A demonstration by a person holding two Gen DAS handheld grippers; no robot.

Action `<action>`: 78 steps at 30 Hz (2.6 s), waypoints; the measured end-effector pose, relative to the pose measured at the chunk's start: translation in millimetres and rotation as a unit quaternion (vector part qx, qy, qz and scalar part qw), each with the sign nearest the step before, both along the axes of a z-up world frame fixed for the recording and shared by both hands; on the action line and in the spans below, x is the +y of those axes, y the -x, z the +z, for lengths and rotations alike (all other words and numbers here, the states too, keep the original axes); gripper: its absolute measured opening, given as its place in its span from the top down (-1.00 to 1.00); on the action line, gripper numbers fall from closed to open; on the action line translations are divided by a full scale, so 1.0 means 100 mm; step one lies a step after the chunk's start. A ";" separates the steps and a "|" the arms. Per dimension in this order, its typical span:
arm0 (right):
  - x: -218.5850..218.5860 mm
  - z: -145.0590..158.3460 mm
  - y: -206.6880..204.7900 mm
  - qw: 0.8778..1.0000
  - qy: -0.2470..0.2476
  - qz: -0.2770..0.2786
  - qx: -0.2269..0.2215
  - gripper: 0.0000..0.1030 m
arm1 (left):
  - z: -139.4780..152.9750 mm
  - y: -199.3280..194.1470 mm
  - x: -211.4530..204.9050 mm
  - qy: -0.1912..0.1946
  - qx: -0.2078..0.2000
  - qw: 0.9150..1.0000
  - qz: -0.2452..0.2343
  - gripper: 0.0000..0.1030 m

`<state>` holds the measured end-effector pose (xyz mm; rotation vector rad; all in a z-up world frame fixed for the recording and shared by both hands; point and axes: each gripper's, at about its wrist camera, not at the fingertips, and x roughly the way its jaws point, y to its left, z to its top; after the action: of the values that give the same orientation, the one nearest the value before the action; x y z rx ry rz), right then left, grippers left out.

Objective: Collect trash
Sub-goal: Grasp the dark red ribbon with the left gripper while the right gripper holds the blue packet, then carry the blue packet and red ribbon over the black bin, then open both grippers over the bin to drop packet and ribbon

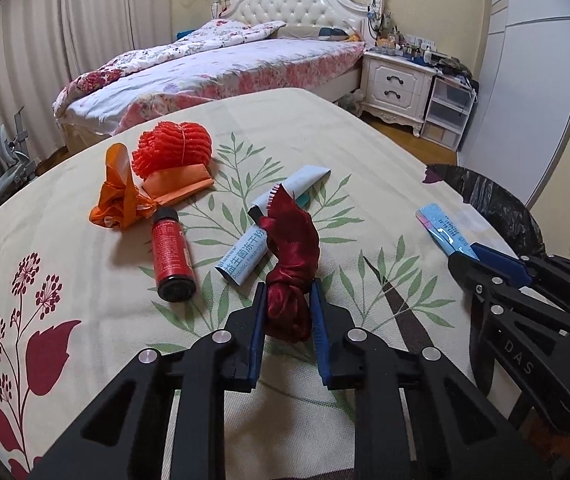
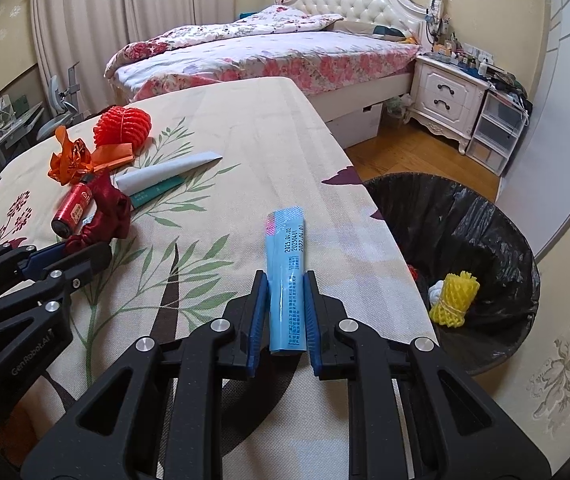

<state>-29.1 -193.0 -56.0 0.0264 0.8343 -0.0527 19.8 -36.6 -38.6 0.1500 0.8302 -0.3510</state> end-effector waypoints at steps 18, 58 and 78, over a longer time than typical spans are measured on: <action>-0.51 0.24 0.05 0.997 0.002 -0.075 -0.034 0.65 | 0.25 -0.04 -0.28 0.035 -0.034 0.998 -0.027 0.57; -1.78 0.04 -0.29 0.977 -0.029 -0.207 -0.039 0.63 | 0.04 -0.71 -1.99 -0.007 -0.020 0.990 -0.139 0.55; -1.80 0.09 -0.19 0.972 -0.022 -0.229 -0.050 0.03 | 0.13 -0.77 -1.81 0.014 -0.028 0.994 -0.102 -0.46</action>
<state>-10.4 -373.2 -47.4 0.2617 0.7156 -0.4648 96.6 -217.7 -25.3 0.2194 0.7557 -0.5478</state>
